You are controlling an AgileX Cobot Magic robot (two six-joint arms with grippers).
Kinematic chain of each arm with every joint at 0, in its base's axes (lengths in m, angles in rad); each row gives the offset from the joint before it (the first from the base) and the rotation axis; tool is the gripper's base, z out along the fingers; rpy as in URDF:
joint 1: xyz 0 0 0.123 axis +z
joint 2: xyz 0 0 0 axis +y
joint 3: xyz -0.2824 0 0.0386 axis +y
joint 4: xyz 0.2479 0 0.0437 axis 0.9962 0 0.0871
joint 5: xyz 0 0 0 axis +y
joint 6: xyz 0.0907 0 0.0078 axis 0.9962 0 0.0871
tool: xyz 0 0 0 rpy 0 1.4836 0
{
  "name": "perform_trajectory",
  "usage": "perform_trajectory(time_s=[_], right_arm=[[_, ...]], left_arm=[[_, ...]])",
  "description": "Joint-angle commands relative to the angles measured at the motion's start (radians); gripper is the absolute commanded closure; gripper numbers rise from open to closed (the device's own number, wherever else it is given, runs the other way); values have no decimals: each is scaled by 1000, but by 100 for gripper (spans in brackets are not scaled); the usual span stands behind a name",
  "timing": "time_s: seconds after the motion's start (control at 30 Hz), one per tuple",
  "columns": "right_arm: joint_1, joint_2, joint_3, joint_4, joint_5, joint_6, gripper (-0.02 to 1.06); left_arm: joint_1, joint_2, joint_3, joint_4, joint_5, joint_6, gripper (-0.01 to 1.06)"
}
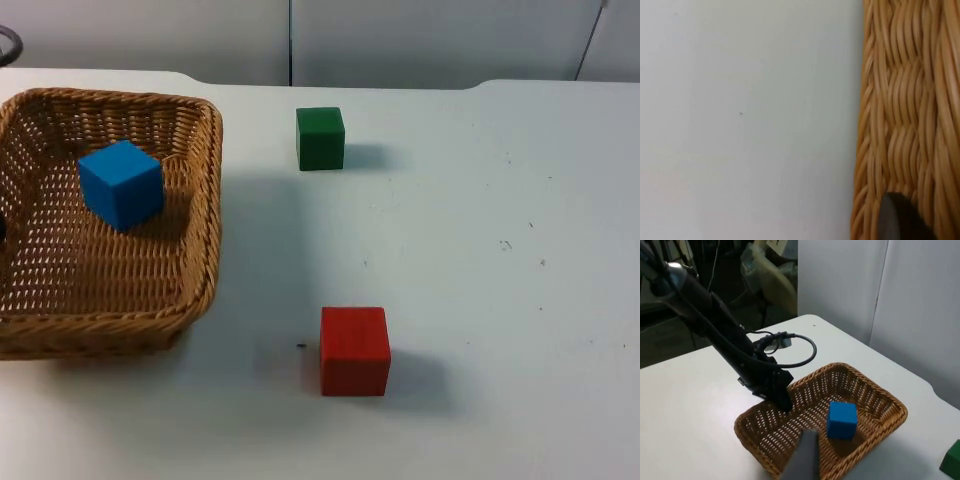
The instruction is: Pick up the basket with the left hand and place the blue cube into the basket with the right hand.
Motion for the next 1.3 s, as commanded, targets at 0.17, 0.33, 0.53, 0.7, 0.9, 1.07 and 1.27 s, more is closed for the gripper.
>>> perform_trajectory(time_s=[0.17, 0.33, 0.53, 0.7, 0.9, 1.07, 1.27], right_arm=[[5, -135, 27, 22, 77, 4, 28], [5, -169, 27, 36, 108, 2, 28], [5, -178, 27, 36, 137, 28, 28], [5, -178, 27, 40, 144, 28, 28], [5, -178, 27, 56, 148, 28, 28], [5, -178, 27, 58, 154, 28, 28], [5, -178, 27, 63, 165, 28, 28]], left_arm=[[-5, 17, -11, -73, -38, 90, 105], [-5, 65, -11, -105, -36, 137, 105], [-5, 112, -11, -110, -61, 169, 105], [-5, 129, -11, -110, -71, 220, 105], [-5, 131, -11, -110, -107, 220, 104], [-5, 131, -11, -110, -113, 244, 104], [-5, 131, -11, -152, -111, 307, 90]])
